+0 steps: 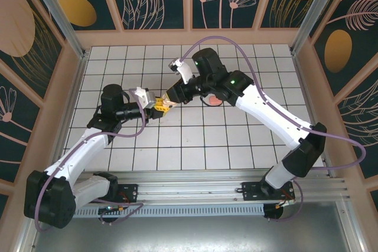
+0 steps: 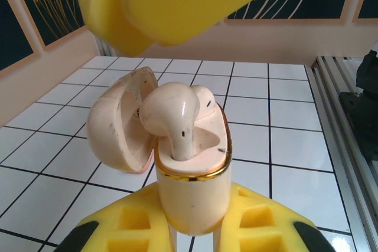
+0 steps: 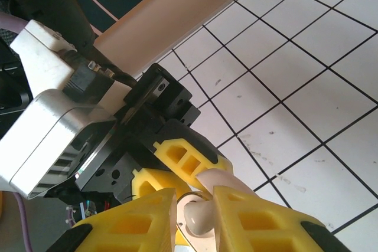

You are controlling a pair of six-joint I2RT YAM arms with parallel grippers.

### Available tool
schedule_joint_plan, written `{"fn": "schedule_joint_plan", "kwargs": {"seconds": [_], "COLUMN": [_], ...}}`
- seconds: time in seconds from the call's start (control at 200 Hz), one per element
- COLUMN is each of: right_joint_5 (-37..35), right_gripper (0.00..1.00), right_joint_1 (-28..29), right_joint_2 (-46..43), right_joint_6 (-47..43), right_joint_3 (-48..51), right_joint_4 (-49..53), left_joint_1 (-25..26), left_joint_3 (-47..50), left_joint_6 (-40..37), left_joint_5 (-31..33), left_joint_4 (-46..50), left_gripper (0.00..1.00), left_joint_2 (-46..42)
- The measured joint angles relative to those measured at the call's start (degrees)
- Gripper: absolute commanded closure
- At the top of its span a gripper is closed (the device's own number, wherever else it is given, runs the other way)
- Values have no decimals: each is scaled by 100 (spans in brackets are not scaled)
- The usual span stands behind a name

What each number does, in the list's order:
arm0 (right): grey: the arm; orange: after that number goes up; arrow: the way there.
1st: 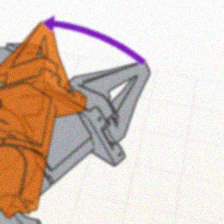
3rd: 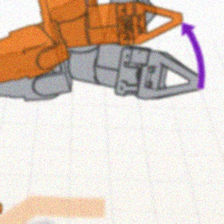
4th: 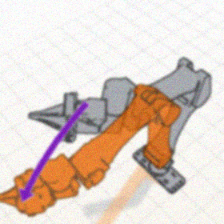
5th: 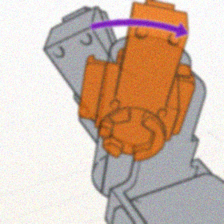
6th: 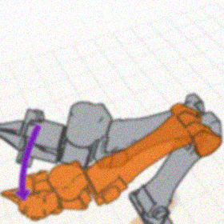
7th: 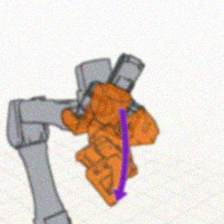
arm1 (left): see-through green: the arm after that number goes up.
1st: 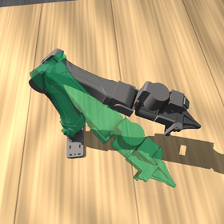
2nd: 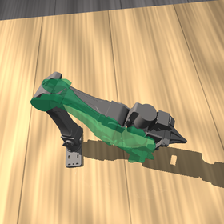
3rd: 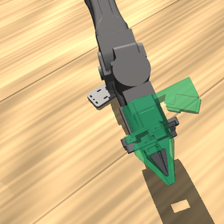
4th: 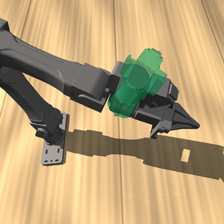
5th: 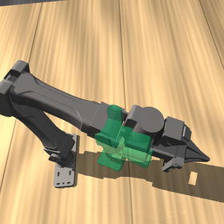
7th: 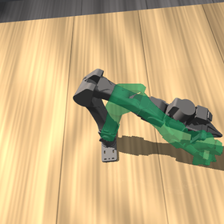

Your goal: Insert the wireless bluetooth earbuds into the charging case

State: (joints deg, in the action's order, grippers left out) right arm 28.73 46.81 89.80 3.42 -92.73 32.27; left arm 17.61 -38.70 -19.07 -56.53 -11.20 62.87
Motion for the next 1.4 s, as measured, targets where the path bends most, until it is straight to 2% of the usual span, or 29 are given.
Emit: {"fn": "schedule_joint_plan", "kwargs": {"seconds": [0.27, 0.485, 0.756, 1.141, 1.346, 1.396], "right_joint_5": [109, 116, 109, -304, -522, -535], "right_gripper": [79, 84, 85, 85, 70, 64], "right_joint_1": [0, 0, 7, 195, 216, 210], "right_joint_2": [192, 210, 210, 208, 55, -33], "right_joint_6": [-2, 17, 70, 164, 188, 157], "right_joint_3": [-57, -59, -59, -42, 55, 81], "right_joint_4": [122, 225, 354, 407, 352, 372], "left_joint_1": [0, 11, 20, 48, 57, 52], "left_joint_3": [0, 0, 0, 0, 0, 0], "left_joint_6": [0, 2, 2, 92, 133, 131], "left_joint_5": [0, 7, 26, 39, 42, 42], "left_joint_4": [-2, 85, 125, 120, 68, 28], "left_gripper": [95, 95, 95, 95, 95, 95], "left_joint_2": [0, 2, 7, 9, 17, 17]}}
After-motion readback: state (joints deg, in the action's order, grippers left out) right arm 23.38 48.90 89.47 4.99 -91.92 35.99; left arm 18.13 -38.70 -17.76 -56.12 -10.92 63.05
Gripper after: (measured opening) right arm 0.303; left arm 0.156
